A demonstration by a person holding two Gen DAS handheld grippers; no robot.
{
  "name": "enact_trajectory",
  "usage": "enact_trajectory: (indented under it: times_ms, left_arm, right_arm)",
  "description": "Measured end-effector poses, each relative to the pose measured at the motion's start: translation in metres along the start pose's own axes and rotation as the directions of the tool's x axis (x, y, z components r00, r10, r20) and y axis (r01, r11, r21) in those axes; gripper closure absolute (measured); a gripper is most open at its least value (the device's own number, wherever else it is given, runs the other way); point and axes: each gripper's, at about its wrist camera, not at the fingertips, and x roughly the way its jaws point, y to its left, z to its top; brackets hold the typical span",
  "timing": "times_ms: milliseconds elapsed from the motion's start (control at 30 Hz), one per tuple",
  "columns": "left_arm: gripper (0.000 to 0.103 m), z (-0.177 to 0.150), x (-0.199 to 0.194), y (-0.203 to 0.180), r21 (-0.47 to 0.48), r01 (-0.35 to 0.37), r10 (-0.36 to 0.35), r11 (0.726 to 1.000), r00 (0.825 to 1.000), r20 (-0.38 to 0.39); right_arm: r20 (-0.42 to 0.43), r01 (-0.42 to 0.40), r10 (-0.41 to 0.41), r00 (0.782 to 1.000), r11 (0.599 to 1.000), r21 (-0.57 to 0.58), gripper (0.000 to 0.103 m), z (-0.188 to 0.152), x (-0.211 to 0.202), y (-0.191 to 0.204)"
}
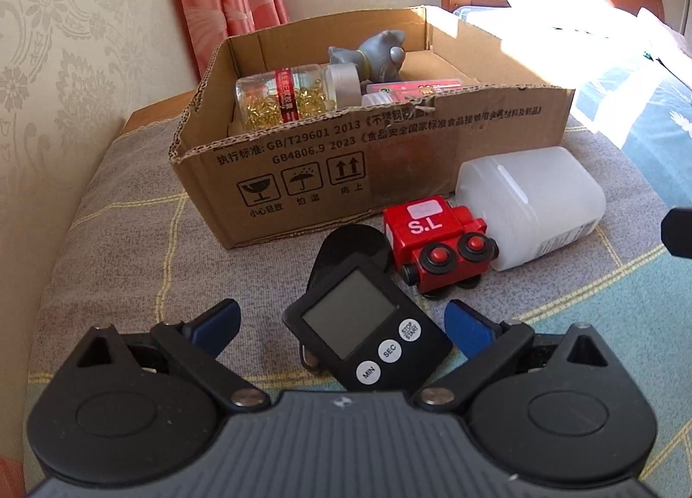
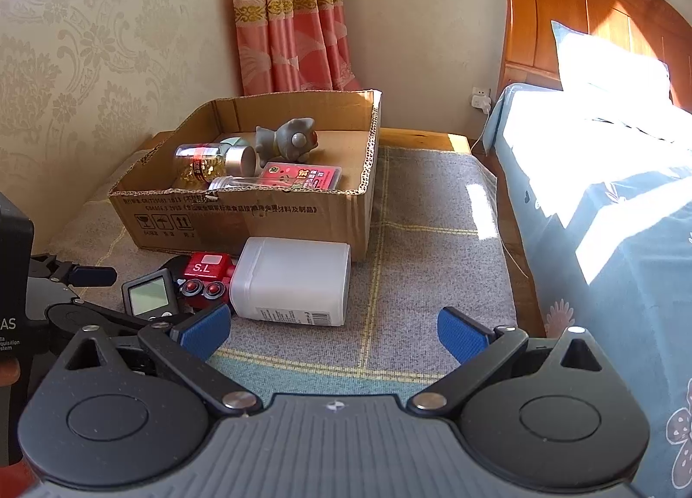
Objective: Organize rigid objects
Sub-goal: 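Move the left tool to the black digital timer and grasp it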
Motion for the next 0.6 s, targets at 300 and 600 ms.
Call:
enact_trajectory:
  times_ms: [300,600]
  left_arm:
    - [0.002,-0.027,-0.012,0.028,-0.062,-0.038,0.036,0.997,0.999,-0.04]
    - [0.003,-0.026,-0.011,0.034,-0.099,-0.031,0.024,0.995,0.998,-0.064]
  right_arm:
    - [-0.009,-0.008,0.008,1.0,1.0,-0.021,0.0,-0.002,0.002,0.008]
    - [-0.011,-0.017,0.017,1.0,0.999,-0.035,0.0,-0.003,0.0,0.016]
